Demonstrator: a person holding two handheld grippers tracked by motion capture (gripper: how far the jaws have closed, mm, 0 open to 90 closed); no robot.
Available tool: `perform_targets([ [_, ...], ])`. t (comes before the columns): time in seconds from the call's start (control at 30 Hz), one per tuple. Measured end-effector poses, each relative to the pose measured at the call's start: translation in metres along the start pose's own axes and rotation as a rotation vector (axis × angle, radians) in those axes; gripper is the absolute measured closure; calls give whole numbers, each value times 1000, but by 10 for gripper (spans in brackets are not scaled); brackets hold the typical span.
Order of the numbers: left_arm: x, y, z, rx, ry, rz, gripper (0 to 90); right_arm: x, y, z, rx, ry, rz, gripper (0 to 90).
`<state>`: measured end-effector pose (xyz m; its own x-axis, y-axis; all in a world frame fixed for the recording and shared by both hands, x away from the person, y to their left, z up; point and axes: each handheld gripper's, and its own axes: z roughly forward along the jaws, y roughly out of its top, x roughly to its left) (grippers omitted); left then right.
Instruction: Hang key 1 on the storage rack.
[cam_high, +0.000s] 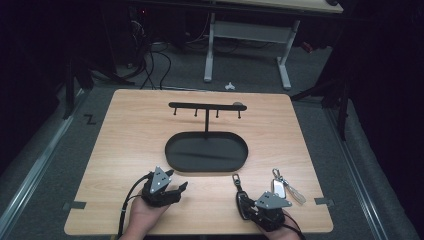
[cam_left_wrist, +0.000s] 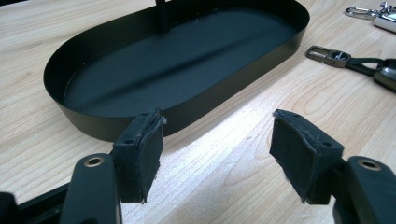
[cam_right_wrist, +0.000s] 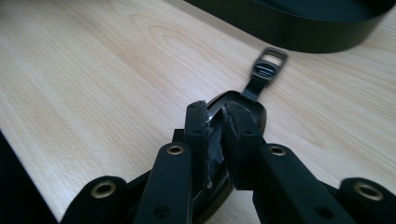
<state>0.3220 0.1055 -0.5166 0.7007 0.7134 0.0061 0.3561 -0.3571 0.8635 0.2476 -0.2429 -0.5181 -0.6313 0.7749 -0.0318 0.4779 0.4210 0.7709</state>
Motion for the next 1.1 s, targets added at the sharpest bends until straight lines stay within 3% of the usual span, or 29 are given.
perform_targets([
  [0.33,2,0,-3,-7,0,-9,346,-21,-8,-10,13,-73,37,783],
  [0.43,2,0,-3,-7,0,-9,347,-24,-10,-10,11,-62,57,774],
  [0.67,2,-1,-3,-3,0,-7,347,-19,-6,-12,-9,-60,38,771],
  [0.87,2,-1,-3,2,-5,-5,348,-14,-4,-10,11,-30,22,832],
  [1.1,2,-1,-3,3,-7,-6,347,-20,-4,-14,-5,-53,37,783],
])
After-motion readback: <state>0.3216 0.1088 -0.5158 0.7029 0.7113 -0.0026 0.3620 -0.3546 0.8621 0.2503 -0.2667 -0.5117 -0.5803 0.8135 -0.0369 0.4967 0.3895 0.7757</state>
